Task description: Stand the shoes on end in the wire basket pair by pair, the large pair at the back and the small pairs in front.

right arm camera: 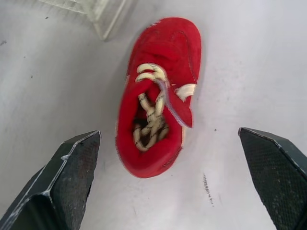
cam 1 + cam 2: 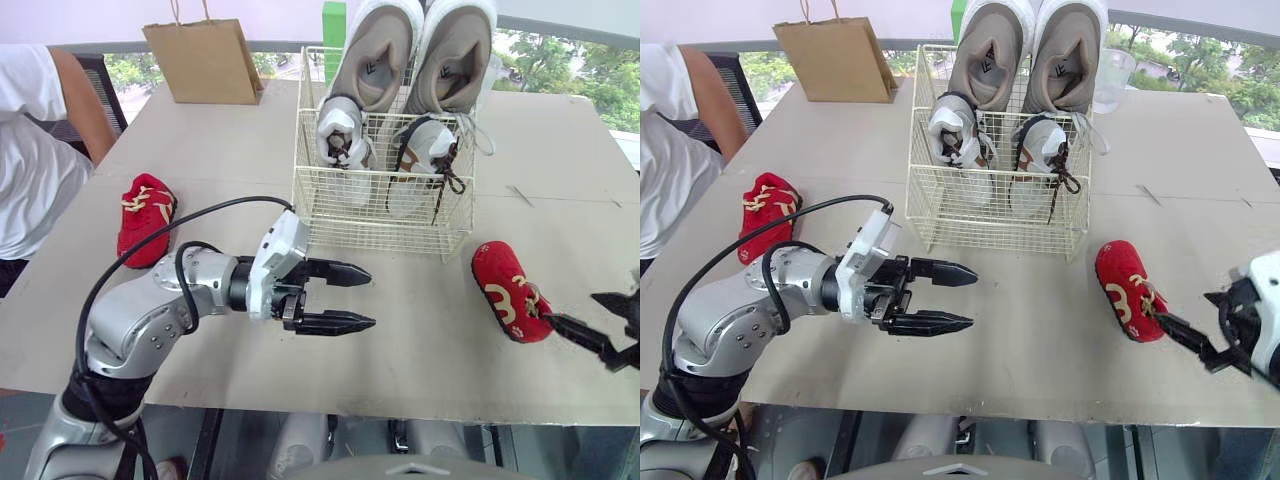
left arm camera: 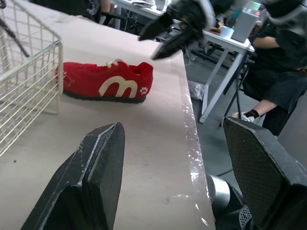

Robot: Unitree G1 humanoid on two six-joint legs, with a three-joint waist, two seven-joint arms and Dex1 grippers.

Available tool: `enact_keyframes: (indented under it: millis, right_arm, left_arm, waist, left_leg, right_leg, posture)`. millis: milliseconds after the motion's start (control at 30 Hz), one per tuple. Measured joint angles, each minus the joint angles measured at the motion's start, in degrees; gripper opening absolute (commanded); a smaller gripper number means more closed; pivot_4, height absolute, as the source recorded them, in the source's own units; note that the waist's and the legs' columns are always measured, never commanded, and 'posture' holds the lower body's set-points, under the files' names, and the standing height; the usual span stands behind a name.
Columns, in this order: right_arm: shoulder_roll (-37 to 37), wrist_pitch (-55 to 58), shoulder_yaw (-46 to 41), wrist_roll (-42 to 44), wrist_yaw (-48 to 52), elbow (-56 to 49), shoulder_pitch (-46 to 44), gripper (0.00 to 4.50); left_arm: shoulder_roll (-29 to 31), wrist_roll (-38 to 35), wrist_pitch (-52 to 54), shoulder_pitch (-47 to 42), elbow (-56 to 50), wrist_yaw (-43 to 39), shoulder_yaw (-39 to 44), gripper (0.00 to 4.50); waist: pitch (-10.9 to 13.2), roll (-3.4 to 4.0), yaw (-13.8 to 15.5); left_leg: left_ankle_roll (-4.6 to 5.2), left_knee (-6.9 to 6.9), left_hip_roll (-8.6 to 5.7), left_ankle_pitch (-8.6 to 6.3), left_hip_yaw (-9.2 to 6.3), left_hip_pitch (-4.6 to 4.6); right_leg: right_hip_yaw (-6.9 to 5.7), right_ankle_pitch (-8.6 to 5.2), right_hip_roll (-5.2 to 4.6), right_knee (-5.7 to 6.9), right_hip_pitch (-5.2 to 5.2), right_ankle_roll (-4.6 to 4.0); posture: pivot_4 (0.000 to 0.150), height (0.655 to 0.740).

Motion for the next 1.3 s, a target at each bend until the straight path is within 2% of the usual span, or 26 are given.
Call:
enact_keyframes:
  millis: [67,167,233,367,433,667,800,933,1067,1200,1300]
  right_arm:
    - [-3.01,1.69,4.44,2.49,-0.85,5.05,-4.62,4.50]
    - [-6.24,2.66,11.16,0.69,0.17,9.81,-8.97,3.70]
    - [-9.27,2.55,18.79,-3.83,3.15,13.55,-13.90,2.87]
    - [-11.02,0.88,29.58,-10.82,8.57,15.51,-19.63,0.91]
    - [-11.11,-0.13,32.17,-13.53,10.43,15.56,-21.20,0.05]
    - [-11.08,-2.53,35.19,-21.08,15.70,15.27,-22.56,0.05]
    - [-9.80,-6.16,33.01,-26.02,17.23,12.93,-18.88,0.05]
    - [-8.38,-15.52,25.48,-33.88,24.13,7.53,-10.17,0.05]
    - [-7.74,-25.81,12.59,-39.80,39.90,1.21,-4.55,0.05]
    - [-11.17,-30.24,9.03,-41.33,50.23,-1.40,-6.10,0.05]
    - [-16.78,-36.22,15.52,-40.00,52.16,-2.44,-17.56,0.05]
  left_arm:
    - [0.04,0.24,-0.27,0.13,-0.02,-0.11,0.04,3.52]
    - [0.04,0.75,-0.43,1.55,-0.66,0.44,0.37,3.56]
    - [-0.41,0.73,-0.38,3.67,-2.28,2.48,0.85,3.56]
    - [-0.61,0.74,-0.41,6.12,-4.53,4.57,1.79,3.56]
    - [-0.62,0.57,-0.38,6.51,-5.14,5.40,2.39,3.56]
    - [-0.74,-0.21,-0.39,6.50,-5.20,7.03,2.86,3.56]
    - [-1.59,-0.21,-0.47,5.25,-4.70,7.44,2.69,3.56]
    - [-3.36,-1.84,0.34,1.90,-2.42,8.29,2.82,3.56]
    - [-4.71,-7.62,6.70,-4.89,3.49,11.62,3.46,3.56]
    - [-5.02,-12.82,13.75,-11.80,8.58,13.98,3.54,3.56]
    - [-5.14,-12.98,19.36,-19.52,14.39,13.77,1.38,3.56]
  waist:
    - [0.00,-0.03,0.11]
    - [0.02,0.00,0.17]
    - [0.03,-0.01,0.15]
    - [0.04,0.02,0.26]
    - [0.03,0.00,0.31]
    - [0.00,-0.04,0.26]
    - [-0.04,-0.11,0.28]
    - [0.00,-0.03,0.34]
    - [0.02,-0.02,0.19]
    - [0.03,-0.02,-0.10]
    - [0.13,0.07,-0.47]
  left_leg:
    - [0.00,0.00,0.04,0.00,0.00,-0.06]
    - [0.00,0.00,0.04,0.00,0.06,-0.09]
    - [0.04,0.00,0.05,-0.03,0.06,-0.13]
    - [0.05,-0.02,0.07,-0.03,0.03,-0.16]
    - [0.05,-0.02,0.07,-0.03,0.00,-0.16]
    - [0.05,-0.01,0.07,-0.03,0.01,-0.11]
    - [0.05,-0.01,0.07,-0.03,0.02,-0.11]
    - [0.04,0.00,0.06,-0.03,0.03,-0.12]
    - [0.04,0.00,0.10,-0.03,0.00,-0.10]
    - [0.04,0.02,0.10,-0.03,0.04,-0.05]
    - [0.03,0.06,0.09,-0.03,0.03,-0.01]
  right_leg:
    - [-0.01,0.05,0.03,-0.03,-0.05,0.10]
    - [0.04,0.07,0.03,-0.07,-0.09,0.16]
    - [0.03,0.08,0.02,-0.20,-0.08,0.18]
    - [-0.01,0.08,0.01,-0.23,-0.10,0.18]
    - [-0.05,0.08,0.00,-0.23,-0.08,0.18]
    - [-0.04,0.10,0.00,-0.23,-0.05,0.18]
    - [-0.04,0.10,0.00,-0.23,-0.04,0.19]
    - [-0.07,0.10,0.03,-0.19,-0.06,0.22]
    - [-0.26,0.10,0.08,-0.15,-0.06,0.23]
    - [-0.24,0.10,0.07,-0.10,-0.05,0.23]
    - [-0.28,0.10,0.06,0.00,-0.07,0.21]
  posture:
    - [0.150,0.7400]
    - [0.150,0.7400]
    - [0.150,0.7400]
    - [0.150,0.7400]
    - [0.150,0.7400]
    - [0.150,0.7400]
    - [0.150,0.7400]
    - [0.150,0.7400]
    - [0.150,0.7400]
    - [0.150,0.7400]
    - [0.150,0.7400]
